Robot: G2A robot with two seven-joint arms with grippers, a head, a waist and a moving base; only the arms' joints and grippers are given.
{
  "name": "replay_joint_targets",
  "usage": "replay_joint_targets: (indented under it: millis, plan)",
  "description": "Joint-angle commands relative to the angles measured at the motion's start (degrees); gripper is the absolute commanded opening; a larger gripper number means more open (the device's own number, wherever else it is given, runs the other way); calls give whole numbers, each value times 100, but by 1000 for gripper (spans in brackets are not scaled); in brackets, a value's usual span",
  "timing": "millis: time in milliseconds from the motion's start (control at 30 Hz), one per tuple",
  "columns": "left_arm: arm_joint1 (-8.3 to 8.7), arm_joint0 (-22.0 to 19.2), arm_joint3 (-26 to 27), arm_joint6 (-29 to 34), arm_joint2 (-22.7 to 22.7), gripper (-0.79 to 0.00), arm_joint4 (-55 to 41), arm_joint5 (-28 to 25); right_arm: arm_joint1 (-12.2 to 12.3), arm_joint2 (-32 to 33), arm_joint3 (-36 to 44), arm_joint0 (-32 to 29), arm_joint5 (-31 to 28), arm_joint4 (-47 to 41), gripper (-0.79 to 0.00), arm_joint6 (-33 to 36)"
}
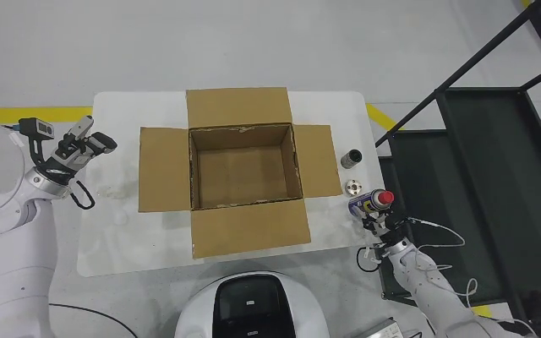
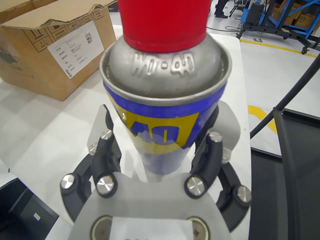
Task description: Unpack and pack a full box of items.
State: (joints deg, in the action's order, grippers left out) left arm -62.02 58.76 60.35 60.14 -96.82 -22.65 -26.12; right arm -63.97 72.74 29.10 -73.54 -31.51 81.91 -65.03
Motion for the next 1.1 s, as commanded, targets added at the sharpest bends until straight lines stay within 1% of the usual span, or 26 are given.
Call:
replay_joint_targets:
  millis: [0, 133, 200, 267, 367, 467, 567, 633, 733, 800, 900, 1067]
  plan:
    - [0, 0, 0, 0, 0, 0, 0, 0, -10, -11, -35, 27, -111, -58, -785, -34]
    - [0, 0, 0, 0, 0, 0, 0, 0, 18, -20, 12, 8, -217, 13, -785, -230]
    - [0, 0, 0, 0, 0, 0, 0, 0, 62, -15, 162, -81, -251, 148, -785, -428]
    - [0, 0, 0, 0, 0, 0, 0, 0, 132, 35, 430, -241, -162, 298, -785, -612]
    - [0, 0, 0, 0, 0, 0, 0, 0, 276, 194, 1249, -667, 11, 488, -785, -785]
    - [0, 0, 0, 0, 0, 0, 0, 0, 447, 544, 2392, -1216, 81, 651, -785, -748]
    - [0, 0, 0, 0, 0, 0, 0, 0, 572, 1000, 3869, -1870, 143, 574, -785, -157]
    - [0, 0, 0, 0, 0, 0, 0, 0, 624, 1301, 4904, -2318, 201, 437, -785, 387]
    - [0, 0, 0, 0, 0, 0, 0, 0, 655, 1640, 6163, -2841, 371, 196, -785, 1286]
    - [0, 0, 0, 0, 0, 0, 0, 0, 653, 1727, 6744, -3022, 499, 86, -785, 1865]
    - [0, 0, 0, 0, 0, 0, 0, 0, 638, 1681, 7397, -3059, 635, 60, -785, 2635]
    - [0, 0, 0, 0, 0, 0, 0, 0, 581, 1287, 7895, -2849, 1005, 236, -785, 3610]
